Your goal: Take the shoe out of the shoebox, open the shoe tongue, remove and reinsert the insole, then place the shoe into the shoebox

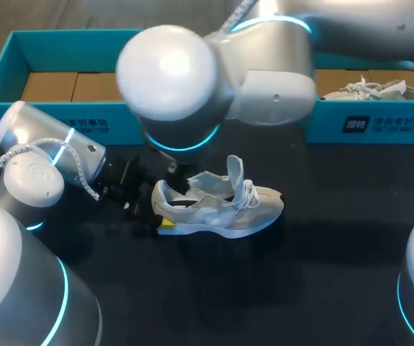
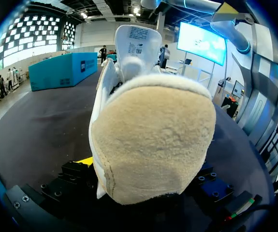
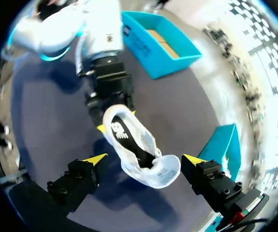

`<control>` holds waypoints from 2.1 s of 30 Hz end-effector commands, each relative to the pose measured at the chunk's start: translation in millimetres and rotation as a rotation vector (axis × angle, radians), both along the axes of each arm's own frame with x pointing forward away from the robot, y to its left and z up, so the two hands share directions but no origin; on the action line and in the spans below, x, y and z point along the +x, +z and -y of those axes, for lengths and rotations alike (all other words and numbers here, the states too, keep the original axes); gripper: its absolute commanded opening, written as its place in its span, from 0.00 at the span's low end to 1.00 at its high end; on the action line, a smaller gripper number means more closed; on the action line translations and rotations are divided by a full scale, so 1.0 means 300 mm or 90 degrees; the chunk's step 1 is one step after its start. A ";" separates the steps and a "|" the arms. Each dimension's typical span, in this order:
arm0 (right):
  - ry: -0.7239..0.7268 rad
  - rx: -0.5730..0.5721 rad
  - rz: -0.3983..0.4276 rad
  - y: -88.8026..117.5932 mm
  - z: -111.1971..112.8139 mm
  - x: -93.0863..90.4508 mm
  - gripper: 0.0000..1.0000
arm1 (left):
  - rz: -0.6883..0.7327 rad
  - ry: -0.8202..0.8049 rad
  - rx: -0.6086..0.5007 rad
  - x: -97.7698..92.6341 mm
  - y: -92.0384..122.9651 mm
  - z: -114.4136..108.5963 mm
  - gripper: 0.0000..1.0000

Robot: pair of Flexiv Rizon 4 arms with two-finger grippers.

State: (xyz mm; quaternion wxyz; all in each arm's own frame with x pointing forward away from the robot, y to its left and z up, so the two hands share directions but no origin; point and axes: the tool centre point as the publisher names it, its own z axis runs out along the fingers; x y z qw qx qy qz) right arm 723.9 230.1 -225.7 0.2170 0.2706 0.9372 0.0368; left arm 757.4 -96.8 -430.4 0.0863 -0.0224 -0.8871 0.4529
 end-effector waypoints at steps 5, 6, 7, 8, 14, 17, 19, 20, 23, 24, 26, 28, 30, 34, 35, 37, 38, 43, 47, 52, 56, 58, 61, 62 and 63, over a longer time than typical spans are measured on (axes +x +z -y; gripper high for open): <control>0.074 0.012 -0.031 0.007 0.099 -0.008 1.00 | 0.000 0.000 0.001 0.009 -0.019 0.000 0.00; 0.074 0.012 -0.031 0.007 0.099 -0.008 1.00 | 0.000 0.000 0.001 0.009 -0.019 0.000 0.00; 0.074 0.012 -0.031 0.007 0.099 -0.008 1.00 | 0.000 0.000 0.001 0.009 -0.019 0.000 0.00; 0.074 0.012 -0.031 0.007 0.099 -0.008 1.00 | 0.000 0.000 0.001 0.009 -0.019 0.000 0.00; 0.074 0.012 -0.031 0.007 0.099 -0.008 1.00 | 0.000 0.000 0.001 0.009 -0.019 0.000 0.00; 0.074 0.012 -0.031 0.007 0.099 -0.008 1.00 | 0.000 0.000 0.001 0.009 -0.019 0.000 0.00; 0.074 0.012 -0.031 0.007 0.099 -0.008 1.00 | 0.000 0.000 0.001 0.009 -0.019 0.000 0.00; 0.074 0.012 -0.031 0.007 0.099 -0.008 1.00 | 0.000 0.000 0.001 0.009 -0.019 0.000 0.00; 0.107 0.022 -0.023 -0.022 0.075 0.016 1.00 | 0.000 0.000 0.001 0.009 -0.019 0.000 0.00; 0.112 0.023 -0.027 -0.031 0.068 0.024 1.00 | 0.000 0.000 0.001 0.009 -0.019 0.000 0.00; 0.128 0.020 -0.036 -0.046 0.055 0.039 1.00 | 0.000 0.000 0.001 0.009 -0.019 0.000 0.00; 0.132 0.020 -0.037 -0.054 0.048 0.046 1.00 | 0.000 0.000 0.001 0.009 -0.019 0.000 0.00; 0.152 0.022 -0.050 -0.075 0.026 0.063 0.52 | 0.000 0.000 0.001 0.009 -0.019 0.000 0.00; 0.166 0.023 -0.062 -0.098 0.006 0.072 0.11 | 0.000 0.000 0.001 0.009 -0.019 0.000 0.00; 0.176 0.025 -0.072 -0.115 -0.005 0.075 0.00 | 0.000 0.000 0.001 0.009 -0.019 0.000 0.00; 0.177 0.029 -0.077 -0.130 -0.013 0.075 0.00 | 0.000 0.000 0.001 0.009 -0.019 0.000 0.00; 0.175 0.028 -0.078 -0.136 -0.015 0.074 0.00 | 0.000 0.000 0.001 0.009 -0.019 0.000 0.00; 0.175 0.028 -0.078 -0.136 -0.015 0.074 0.00 | 0.000 0.000 0.001 0.009 -0.019 0.000 0.00; 0.175 0.028 -0.078 -0.136 -0.015 0.074 0.00 | 0.000 0.000 0.001 0.009 -0.019 0.000 0.00; 0.175 0.028 -0.078 -0.136 -0.015 0.074 0.00 | 0.000 0.000 0.001 0.009 -0.019 0.000 0.00; 0.194 0.039 -0.102 -0.229 -0.063 0.120 0.00 | 0.000 0.000 0.001 0.009 -0.019 0.000 0.00; 0.197 0.040 -0.106 -0.258 -0.073 0.132 0.00 | 0.000 0.000 0.001 0.009 -0.019 0.000 0.00; 0.203 0.043 -0.121 -0.299 -0.084 0.147 0.00 | 0.000 0.000 0.001 0.009 -0.019 0.000 0.00; 0.203 0.040 -0.126 -0.304 -0.084 0.150 0.00 | 0.000 0.000 0.001 0.009 -0.019 0.000 0.00; 0.204 0.035 -0.129 -0.311 -0.084 0.153 0.00 | 0.000 0.000 0.001 0.009 -0.019 0.000 0.00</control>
